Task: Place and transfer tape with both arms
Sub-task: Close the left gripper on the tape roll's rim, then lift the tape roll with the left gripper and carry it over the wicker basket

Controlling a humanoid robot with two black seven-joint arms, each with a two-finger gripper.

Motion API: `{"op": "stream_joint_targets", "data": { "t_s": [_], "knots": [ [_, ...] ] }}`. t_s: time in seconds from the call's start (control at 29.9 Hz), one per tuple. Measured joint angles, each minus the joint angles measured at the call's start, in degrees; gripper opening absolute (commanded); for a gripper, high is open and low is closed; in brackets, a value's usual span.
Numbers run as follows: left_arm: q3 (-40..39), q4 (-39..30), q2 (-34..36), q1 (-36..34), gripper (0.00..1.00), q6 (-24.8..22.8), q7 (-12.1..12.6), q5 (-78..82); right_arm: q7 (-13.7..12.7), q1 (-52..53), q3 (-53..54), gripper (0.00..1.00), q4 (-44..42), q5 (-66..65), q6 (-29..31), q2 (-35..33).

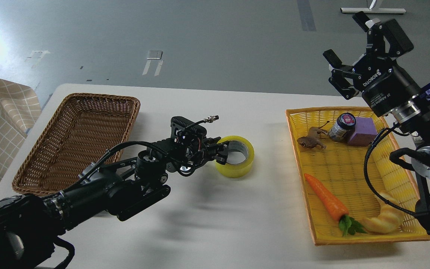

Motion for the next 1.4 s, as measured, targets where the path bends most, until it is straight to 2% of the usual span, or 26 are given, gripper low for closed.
{"op": "stream_joint_targets", "data": {
  "t_s": [0.1, 0.47, 0.7, 0.9, 1.14, 1.3, 1.4],
  "knots": [
    [0.1, 0.0, 0.0, -0.5, 0.14, 0.0, 0.0, 0.0, 0.0, -0.1, 0.0, 1.00, -0.1, -0.1, -0.1, 0.0],
    [0.3, -0.7, 1.7, -1.4, 0.14, -0.1, -0.1, -0.3, 0.0, -0.1, 0.1, 1.00, -0.2, -0.1, -0.3, 0.0],
    [0.2, -0.8, 3.1, -5.0, 0.14, -0.2, -0.3, -0.6, 0.0, -0.1, 0.2, 1.00, -0.2, -0.1, -0.3, 0.0],
    [0.2, -0.9, 5.9, -9.5, 0.14, -0.7, -2.3, -0.6, -0.1, 0.0, 0.1, 1.00, -0.5, 0.0, -0.3, 0.1],
    [0.2, -2.8, 12.7, -13.9, 0.14, -2.9, -3.3, -0.7, -0.1, 0.0, 0.1, 1.00, -0.6, 0.0, -0.3, 0.1],
    [0.2, -2.9, 17.5, -14.9, 0.14, -3.0, -6.4, -0.7, -0.1, 0.2, 0.1, 1.00, -0.5, 0.0, -0.2, 0.1],
    [0.1, -2.9, 20.0, -15.0, 0.14, -2.8, -7.3, -1.0, -0.2, 0.2, 0.1, 1.00, -0.5, 0.0, -0.2, 0.1]
  ]
}}
